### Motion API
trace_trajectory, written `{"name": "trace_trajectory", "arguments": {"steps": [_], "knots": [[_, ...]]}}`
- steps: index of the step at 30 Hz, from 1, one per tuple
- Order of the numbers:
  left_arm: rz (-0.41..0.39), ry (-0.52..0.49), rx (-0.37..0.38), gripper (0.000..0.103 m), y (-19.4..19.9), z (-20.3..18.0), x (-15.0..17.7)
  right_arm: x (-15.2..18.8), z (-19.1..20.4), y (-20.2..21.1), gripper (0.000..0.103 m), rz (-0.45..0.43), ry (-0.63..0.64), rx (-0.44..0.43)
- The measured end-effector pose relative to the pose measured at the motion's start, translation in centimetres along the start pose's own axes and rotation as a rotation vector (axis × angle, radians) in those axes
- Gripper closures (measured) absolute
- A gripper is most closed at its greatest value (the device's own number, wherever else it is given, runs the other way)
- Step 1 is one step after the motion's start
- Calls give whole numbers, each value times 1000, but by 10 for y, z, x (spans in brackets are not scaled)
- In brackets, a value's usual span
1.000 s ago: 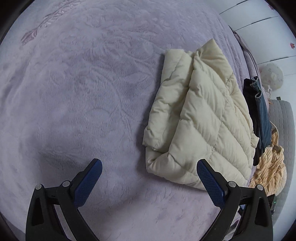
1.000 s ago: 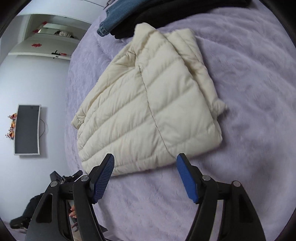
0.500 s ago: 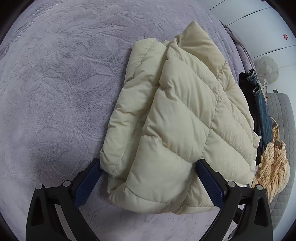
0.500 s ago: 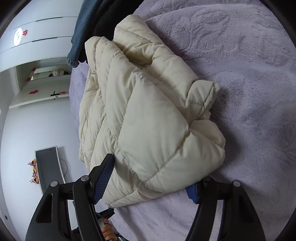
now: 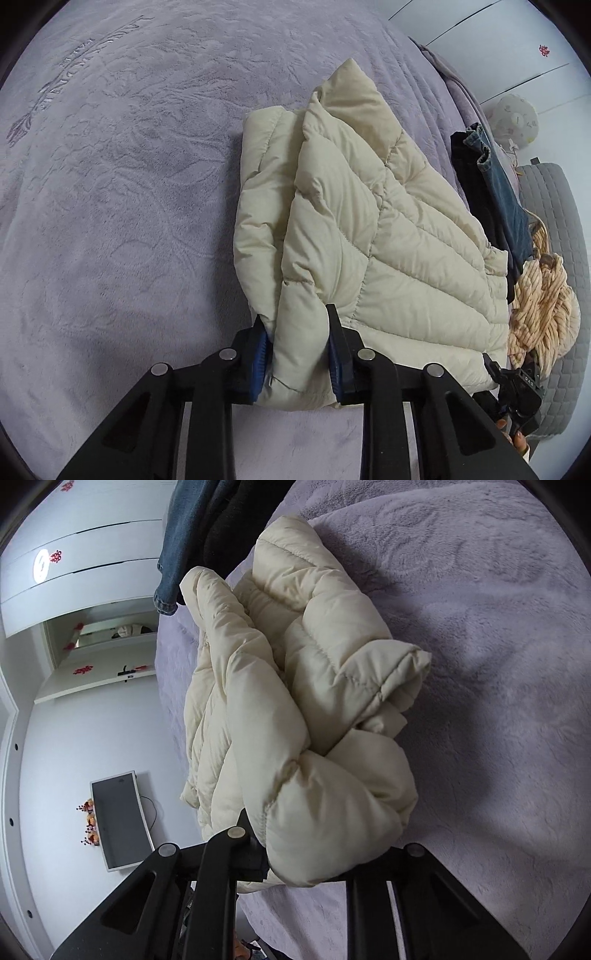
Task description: Fold large clothes
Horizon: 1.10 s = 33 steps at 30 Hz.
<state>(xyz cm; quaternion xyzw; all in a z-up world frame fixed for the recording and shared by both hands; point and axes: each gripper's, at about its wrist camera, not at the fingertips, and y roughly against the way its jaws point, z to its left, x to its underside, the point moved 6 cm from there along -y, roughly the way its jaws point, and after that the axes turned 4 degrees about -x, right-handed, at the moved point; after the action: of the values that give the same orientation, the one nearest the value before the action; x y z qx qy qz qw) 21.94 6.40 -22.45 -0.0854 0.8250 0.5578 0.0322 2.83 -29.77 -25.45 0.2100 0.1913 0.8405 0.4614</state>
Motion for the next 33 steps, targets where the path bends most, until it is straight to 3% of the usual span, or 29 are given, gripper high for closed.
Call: {"name": "trace_trajectory", "arguments": {"steps": [5,9,13,17,21,25,28,30,33], "knots": [[34,-49,-42,74,10,8,34,24,-13,19,85,31,8,49],[22,-135,-159,73,27,12,52,33,-20,31,72,100,37,172],[-45,-224,-190,73,63,4,48,48,-10,44,68,195,148,259],[-89,-257,-171,73,77,-5,26,67,24,43,69,257,333,278],[-117,-297,-127,73,56,-43,-3,49,77,15,82,169,515,281],[-166,-325,-177,73,18,-69,-34,18,109,-26,83,110,662,332],[-137,-287,-237,73,-25,-62,-57,-1,102,-57,83,92,710,417],[-105,-257,-224,73,-55,-50,-64,-20,84,-81,83,88,686,498],[-90,-242,-155,73,-79,-40,-66,-42,43,-95,95,99,662,442]]}}
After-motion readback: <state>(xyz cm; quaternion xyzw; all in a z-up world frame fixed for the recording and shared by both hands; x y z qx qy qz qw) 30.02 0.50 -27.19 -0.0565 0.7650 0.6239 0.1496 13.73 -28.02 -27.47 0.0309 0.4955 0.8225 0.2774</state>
